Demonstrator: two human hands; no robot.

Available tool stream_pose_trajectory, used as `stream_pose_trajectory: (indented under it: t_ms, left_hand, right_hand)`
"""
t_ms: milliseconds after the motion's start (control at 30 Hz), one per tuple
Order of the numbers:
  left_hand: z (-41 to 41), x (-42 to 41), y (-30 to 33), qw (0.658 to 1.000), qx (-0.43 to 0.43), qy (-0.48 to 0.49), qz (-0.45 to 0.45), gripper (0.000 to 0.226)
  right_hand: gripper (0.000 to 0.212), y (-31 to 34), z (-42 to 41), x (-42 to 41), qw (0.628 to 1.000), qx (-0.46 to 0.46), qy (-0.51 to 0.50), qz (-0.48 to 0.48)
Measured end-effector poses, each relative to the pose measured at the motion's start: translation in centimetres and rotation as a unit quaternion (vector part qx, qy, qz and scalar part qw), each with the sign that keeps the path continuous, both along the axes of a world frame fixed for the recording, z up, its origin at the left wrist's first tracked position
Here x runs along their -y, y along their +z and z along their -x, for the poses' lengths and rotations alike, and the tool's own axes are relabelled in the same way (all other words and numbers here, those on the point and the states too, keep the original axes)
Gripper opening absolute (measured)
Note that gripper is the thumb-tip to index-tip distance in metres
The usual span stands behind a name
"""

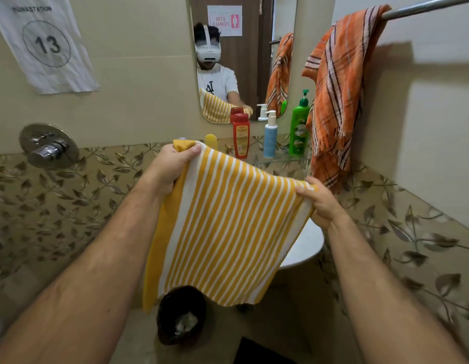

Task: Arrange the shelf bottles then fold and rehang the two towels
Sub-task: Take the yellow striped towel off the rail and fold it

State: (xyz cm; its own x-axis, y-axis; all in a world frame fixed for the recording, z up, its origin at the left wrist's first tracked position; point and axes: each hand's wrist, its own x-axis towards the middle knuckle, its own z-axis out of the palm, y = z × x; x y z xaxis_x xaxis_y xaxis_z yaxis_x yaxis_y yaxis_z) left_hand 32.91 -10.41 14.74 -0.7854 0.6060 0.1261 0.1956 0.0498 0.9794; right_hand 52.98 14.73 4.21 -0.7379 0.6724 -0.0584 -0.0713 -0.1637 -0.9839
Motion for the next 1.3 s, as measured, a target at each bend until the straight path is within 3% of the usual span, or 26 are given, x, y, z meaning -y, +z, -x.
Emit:
stream_pose_trajectory:
  t_ms: [100, 233, 433, 633, 700, 800, 900, 1000, 1067, 1133, 1300]
  left_hand:
    - [0.6, 0.7, -0.3, 0.999, 0.004, 0.023, 0.040, 0.017]
    - [1.4, 1.4, -0.7, 0.996, 0.030, 0.045, 0.075, 0.016]
    - [2.5, 2.5, -1.6, 0.988, 0.102, 0.059, 0.099, 0.032]
    - [3.0, 3.3, -2.7, 0.966, 0.122, 0.031, 0.225, 0.052]
    - [3.0, 3.3, -3.1, 0.964, 0.133, 0.028, 0.229, 0.057]
    - [3.0, 3.5, -3.3, 0.969, 0.180, 0.020, 0.171, 0.058]
    - [3.0, 4.1, -3.7, 0.968, 0.248, -0.032, 0.014, 0.059]
    - [3.3, 4.9, -4.6, 0.972, 0.190, -0.122, -0.065, 0.086]
    - [3.0, 4.8, -4.6, 0.978, 0.127, -0.147, -0.074, 0.070]
    - [2.6, 4.3, -3.9, 0.989, 0.083, -0.095, -0.072, 0.047]
    - [1.9, 2.9, -1.0, 0.988, 0.049, -0.008, -0.147, 0.054]
  right_hand:
    - [0.083, 1.1, 0.4, -0.6, 0.998, -0.045, -0.050, -0.010]
    - [0.067, 2.4, 0.4, 0.0, 0.998, -0.051, -0.033, -0.035]
    - [0.092, 3.7, 0.0, -0.1, 0.997, -0.012, 0.037, -0.071]
    - [0.071, 6.0, 1.9, 0.9, 0.989, -0.018, -0.044, -0.142]
    - [0.069, 6.4, 2.6, 0.9, 0.986, -0.008, -0.063, -0.154]
    - [0.067, 6.8, 3.2, 0.5, 0.982, 0.022, -0.093, -0.162]
    - [0.064, 7.1, 3.5, -0.2, 0.984, 0.018, -0.120, -0.129]
    - [0.065, 7.4, 3.7, -0.8, 0.989, 0.006, -0.127, -0.080]
    - [0.070, 7.4, 3.7, -1.3, 0.993, 0.015, -0.107, -0.056]
    - [0.079, 7.9, 3.4, -1.7, 0.996, 0.027, -0.058, -0.054]
    - [0.088, 8.6, 1.5, -3.0, 0.994, -0.096, 0.043, -0.009]
